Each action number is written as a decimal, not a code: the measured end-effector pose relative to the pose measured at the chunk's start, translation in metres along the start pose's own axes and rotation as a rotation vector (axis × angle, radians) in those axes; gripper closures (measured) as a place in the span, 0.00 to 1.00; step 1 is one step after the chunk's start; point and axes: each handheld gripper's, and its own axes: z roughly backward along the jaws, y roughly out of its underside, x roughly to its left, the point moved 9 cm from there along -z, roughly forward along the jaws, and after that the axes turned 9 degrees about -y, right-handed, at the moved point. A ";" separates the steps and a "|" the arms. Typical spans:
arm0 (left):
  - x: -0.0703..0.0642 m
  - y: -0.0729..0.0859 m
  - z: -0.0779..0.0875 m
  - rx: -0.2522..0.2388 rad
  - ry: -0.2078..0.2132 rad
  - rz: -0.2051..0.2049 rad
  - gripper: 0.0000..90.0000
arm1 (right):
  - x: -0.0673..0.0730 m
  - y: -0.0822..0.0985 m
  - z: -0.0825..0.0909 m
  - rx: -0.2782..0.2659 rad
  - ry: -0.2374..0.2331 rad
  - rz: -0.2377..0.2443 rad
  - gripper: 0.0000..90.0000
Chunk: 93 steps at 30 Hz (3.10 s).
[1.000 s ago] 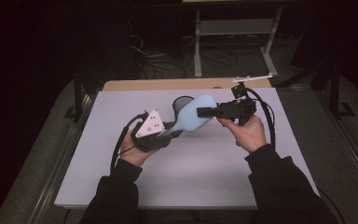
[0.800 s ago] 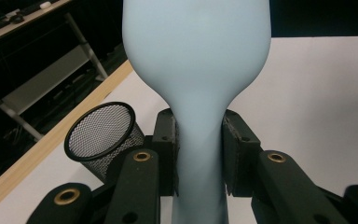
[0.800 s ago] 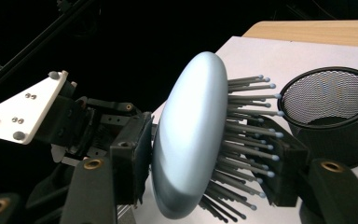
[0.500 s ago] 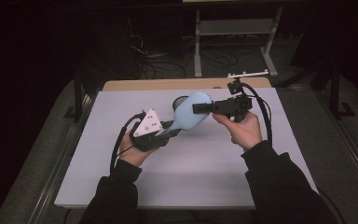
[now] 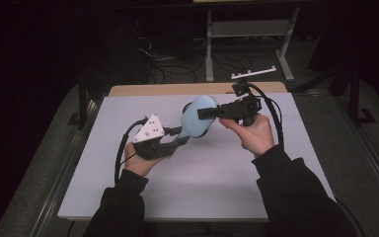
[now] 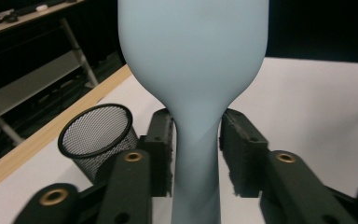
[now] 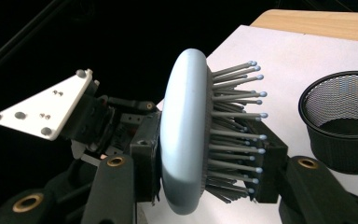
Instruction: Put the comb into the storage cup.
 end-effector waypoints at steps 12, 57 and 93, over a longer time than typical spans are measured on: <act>0.006 0.002 0.009 -0.032 0.001 0.059 0.44 | 0.003 -0.005 0.007 0.033 0.053 0.047 0.60; 0.064 0.066 0.052 -0.030 -0.095 0.299 0.00 | 0.000 -0.068 0.044 -0.014 0.186 0.136 0.60; 0.089 0.108 0.085 -0.057 -0.203 0.336 0.00 | -0.032 -0.098 0.061 -0.067 0.288 0.135 0.60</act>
